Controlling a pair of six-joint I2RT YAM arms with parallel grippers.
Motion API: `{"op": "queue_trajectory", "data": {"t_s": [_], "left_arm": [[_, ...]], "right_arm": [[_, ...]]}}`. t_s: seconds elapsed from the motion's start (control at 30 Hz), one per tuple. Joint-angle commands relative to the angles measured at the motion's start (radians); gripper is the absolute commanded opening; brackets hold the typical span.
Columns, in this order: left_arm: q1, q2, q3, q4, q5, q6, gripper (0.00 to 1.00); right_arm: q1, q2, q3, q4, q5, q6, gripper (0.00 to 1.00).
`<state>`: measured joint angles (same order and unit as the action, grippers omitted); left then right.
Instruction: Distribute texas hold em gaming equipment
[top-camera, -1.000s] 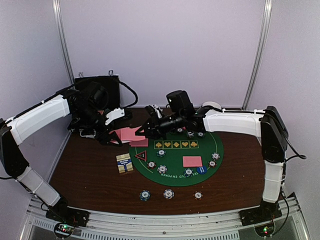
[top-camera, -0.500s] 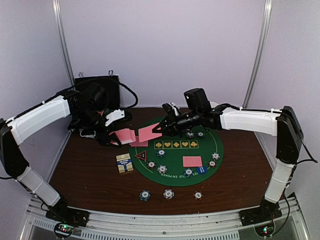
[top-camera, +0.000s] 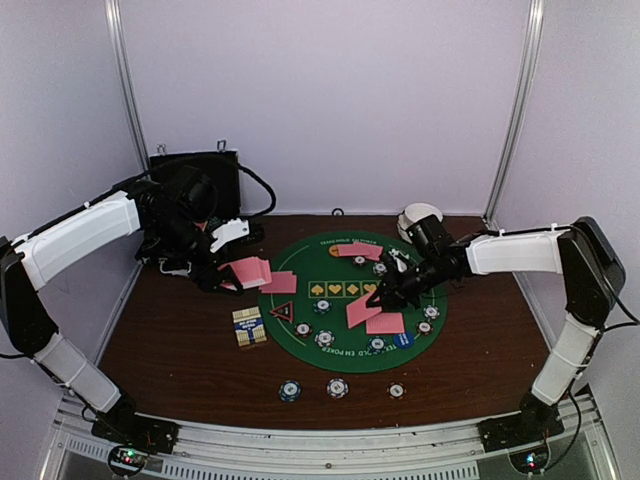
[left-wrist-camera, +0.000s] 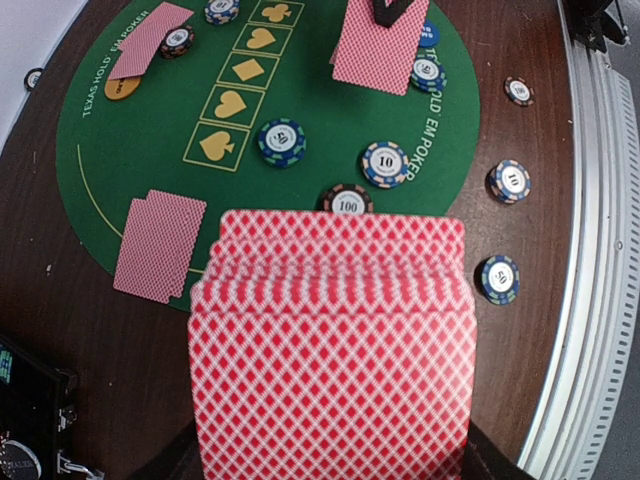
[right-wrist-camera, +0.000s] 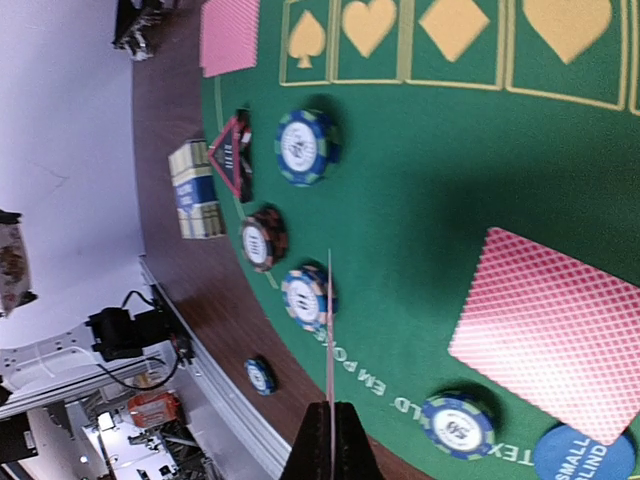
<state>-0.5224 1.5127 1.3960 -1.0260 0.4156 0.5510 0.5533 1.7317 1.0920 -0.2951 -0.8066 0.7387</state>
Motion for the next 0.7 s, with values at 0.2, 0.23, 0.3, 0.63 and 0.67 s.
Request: {"op": "queue_trajectory", "data": {"t_s": [0.2,0.23,0.3,0.63,0.67], "left_arm": [[0.007,-0.030,0.018,0.004,0.034,0.001,0.00],[0.007,-0.032,0.018,0.004,0.035,0.000,0.00],[0.007,-0.032,0.018,0.003,0.040,0.000,0.00],[0.007,-0.033,0.020,0.000,0.045,-0.004,0.00],[0.007,-0.033,0.020,0.000,0.045,-0.003,0.00]], "right_arm": [[-0.021,0.010,-0.023,-0.187,0.241,-0.200,0.23],[-0.021,0.003,-0.014,-0.218,0.270,-0.217,0.28],[-0.021,-0.013,0.016,-0.280,0.321,-0.242,0.32],[-0.014,0.033,0.265,-0.446,0.469,-0.323,0.55],[-0.011,0.057,0.283,-0.438,0.467,-0.326,0.56]]}}
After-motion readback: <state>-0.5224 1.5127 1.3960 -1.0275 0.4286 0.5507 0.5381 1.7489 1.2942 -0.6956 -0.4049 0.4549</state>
